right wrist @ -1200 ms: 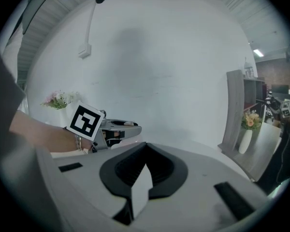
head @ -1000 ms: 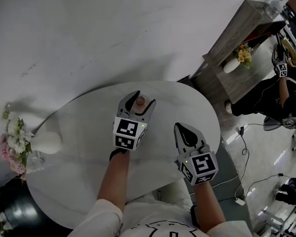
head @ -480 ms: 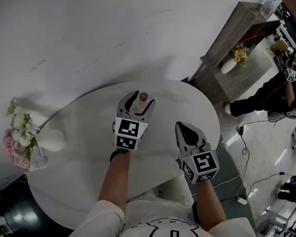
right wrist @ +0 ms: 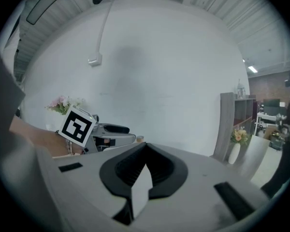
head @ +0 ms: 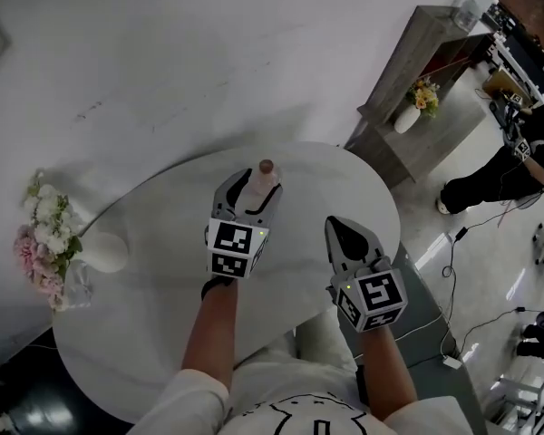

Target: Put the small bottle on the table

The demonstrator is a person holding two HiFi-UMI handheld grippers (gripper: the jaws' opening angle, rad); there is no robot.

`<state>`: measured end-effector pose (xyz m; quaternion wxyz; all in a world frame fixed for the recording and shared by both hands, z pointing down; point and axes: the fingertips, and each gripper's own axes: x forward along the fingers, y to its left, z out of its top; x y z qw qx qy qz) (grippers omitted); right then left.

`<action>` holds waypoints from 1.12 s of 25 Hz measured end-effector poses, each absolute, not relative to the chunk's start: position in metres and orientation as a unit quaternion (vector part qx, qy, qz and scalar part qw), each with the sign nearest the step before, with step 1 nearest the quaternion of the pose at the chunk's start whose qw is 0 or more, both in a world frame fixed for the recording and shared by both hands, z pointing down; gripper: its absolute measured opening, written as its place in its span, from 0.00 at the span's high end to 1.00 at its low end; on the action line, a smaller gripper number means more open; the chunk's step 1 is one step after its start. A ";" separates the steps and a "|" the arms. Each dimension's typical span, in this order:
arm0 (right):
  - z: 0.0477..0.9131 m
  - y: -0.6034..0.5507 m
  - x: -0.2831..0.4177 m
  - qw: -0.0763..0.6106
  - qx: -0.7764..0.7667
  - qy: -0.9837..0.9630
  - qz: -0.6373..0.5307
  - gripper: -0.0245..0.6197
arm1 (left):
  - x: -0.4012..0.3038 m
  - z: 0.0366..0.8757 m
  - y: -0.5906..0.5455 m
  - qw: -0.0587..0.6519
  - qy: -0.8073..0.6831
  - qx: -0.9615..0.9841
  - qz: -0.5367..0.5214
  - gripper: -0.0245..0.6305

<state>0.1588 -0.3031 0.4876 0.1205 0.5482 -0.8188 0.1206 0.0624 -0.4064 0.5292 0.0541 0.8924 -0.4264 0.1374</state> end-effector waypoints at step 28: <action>0.388 -0.275 0.160 0.083 0.519 -0.848 0.063 0.98 | -0.009 0.420 -0.323 0.025 -0.510 0.855 0.088 0.57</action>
